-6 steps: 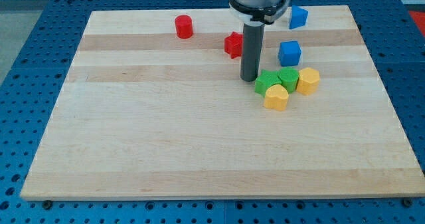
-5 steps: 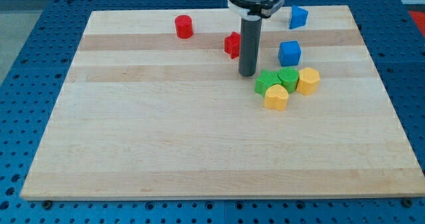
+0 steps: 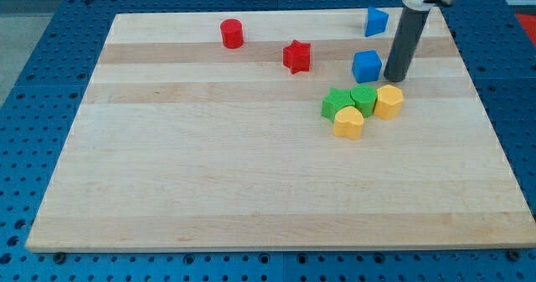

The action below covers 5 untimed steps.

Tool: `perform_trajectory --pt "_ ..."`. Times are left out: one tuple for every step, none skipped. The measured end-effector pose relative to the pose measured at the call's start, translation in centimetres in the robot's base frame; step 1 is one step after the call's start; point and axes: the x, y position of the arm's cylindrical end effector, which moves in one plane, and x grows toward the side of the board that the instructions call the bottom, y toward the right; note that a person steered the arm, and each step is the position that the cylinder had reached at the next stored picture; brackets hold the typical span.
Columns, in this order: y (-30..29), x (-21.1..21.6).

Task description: Move the blue cube closer to red star

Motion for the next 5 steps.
perform_trajectory --pt "-2.6 -0.6" --pt "-4.1 -0.6" --pt "-6.0 -0.9" --pt "-7.7 -1.7" --pt "-9.2 -2.8"
